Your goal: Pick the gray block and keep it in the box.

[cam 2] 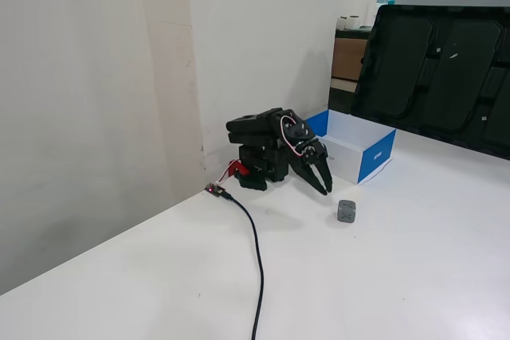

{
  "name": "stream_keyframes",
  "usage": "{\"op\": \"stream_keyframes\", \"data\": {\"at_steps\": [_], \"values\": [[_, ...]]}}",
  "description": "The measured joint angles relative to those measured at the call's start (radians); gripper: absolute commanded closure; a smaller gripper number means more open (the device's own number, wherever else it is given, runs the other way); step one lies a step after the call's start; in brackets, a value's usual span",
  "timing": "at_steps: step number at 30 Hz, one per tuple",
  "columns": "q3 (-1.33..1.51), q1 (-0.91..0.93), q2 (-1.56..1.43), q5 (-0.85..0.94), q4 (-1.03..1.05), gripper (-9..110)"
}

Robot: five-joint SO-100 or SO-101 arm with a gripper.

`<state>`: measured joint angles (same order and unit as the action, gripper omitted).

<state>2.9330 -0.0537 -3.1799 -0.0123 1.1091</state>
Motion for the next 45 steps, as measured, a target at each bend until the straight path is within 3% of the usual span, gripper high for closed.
{"op": "stream_keyframes", "data": {"at_steps": [10,22,45], "values": [[-0.225,-0.075,0.494,0.02,-0.061,101],[-0.413,-0.095,0.836,0.057,-0.095,79],[-0.726,-0.069,1.381,0.16,-0.035,77]]}}
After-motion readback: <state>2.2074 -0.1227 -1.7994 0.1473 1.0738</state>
